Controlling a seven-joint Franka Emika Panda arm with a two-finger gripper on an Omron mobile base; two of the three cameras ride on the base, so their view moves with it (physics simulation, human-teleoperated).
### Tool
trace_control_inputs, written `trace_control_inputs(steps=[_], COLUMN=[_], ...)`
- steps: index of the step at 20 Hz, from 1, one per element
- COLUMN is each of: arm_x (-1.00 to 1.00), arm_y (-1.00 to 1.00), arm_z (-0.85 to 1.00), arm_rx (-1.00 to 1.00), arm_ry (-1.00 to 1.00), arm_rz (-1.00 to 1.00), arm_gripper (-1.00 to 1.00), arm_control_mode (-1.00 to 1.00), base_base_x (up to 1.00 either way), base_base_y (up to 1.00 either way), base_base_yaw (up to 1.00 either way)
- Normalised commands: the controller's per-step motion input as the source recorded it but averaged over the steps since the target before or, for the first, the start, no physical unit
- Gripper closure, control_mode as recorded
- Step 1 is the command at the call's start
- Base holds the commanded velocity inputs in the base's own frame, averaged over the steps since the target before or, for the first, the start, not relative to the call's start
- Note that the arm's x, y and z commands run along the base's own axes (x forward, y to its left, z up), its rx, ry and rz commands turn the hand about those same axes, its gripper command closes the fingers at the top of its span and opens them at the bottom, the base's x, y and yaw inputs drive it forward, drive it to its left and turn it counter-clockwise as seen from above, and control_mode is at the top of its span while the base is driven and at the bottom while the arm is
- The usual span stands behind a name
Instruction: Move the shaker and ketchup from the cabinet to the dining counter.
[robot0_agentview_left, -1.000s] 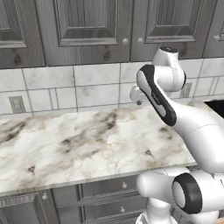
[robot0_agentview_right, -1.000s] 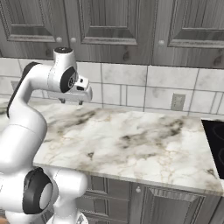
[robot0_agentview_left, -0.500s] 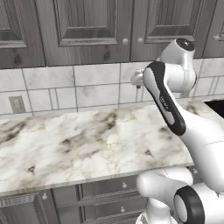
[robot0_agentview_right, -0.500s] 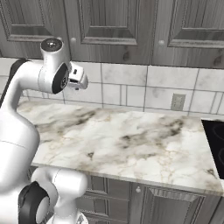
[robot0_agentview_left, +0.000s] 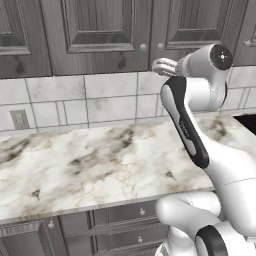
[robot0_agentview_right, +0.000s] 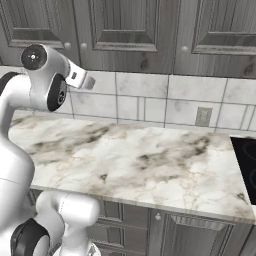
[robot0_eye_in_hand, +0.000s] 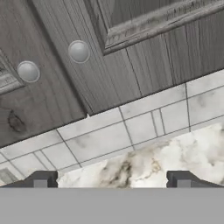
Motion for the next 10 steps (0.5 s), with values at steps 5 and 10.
trace_control_inputs(steps=[5, 10], arm_x=[-0.01, -0.01], arm_y=[-0.08, -0.29], arm_z=[0.60, 0.37], arm_rx=[0.14, 0.12], arm_ry=[-0.14, -0.01], arm_rz=[-0.18, 0.01], arm_gripper=[-1.00, -1.00], arm_control_mode=[-1.00, -1.00], base_base_x=[0.00, 0.00], base_base_y=[0.00, 0.00], base_base_yaw=[0.00, 0.00])
